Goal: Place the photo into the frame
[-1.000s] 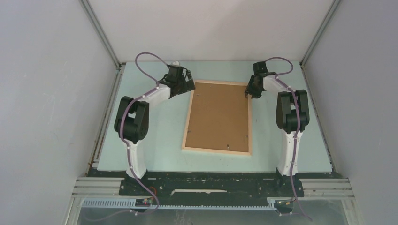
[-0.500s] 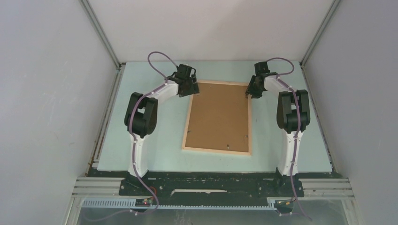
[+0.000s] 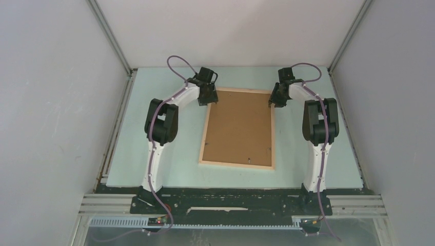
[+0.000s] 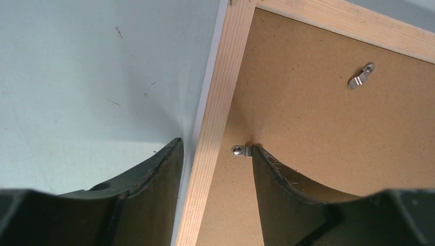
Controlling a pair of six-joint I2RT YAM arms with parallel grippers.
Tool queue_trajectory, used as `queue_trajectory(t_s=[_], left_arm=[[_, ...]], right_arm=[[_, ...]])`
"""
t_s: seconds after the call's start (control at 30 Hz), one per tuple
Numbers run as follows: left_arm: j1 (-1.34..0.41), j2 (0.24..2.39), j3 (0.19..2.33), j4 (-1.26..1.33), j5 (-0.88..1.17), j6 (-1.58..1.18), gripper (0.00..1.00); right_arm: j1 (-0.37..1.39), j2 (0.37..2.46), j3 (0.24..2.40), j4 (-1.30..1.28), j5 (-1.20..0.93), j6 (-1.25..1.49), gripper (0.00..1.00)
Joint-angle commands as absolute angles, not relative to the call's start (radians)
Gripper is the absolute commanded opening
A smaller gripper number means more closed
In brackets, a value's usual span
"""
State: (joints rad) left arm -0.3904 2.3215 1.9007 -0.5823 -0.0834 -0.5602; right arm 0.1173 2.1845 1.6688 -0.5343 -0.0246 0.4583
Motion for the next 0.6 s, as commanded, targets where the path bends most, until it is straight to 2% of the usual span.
queue_trajectory(t_s=[0.0,0.07,0.2,0.57], left_arm=[[-0.388,2.356,1.982,-0.639,-0.116,-0.586,0.55],[-0.388,2.345,1.950,-0.638,-0.103,-0.586,0.53],[-0.388,2.254,1.828,-0.542,-0.115,-0.580,0.57],[-0.381,2.182,1.739,-0.483,-0.068,-0.558,0.58]], right_arm=[[0.129,2.170,1.667,-0.515,-0.048,0.454,0.40],[0.128,2.170,1.666,-0.515,-0.051,0.454,0.40],[0.127,2.175,1.667,-0.511,-0.066,0.453,0.40],[0.126,2.175,1.667,-0.509,-0.074,0.451,0.40]])
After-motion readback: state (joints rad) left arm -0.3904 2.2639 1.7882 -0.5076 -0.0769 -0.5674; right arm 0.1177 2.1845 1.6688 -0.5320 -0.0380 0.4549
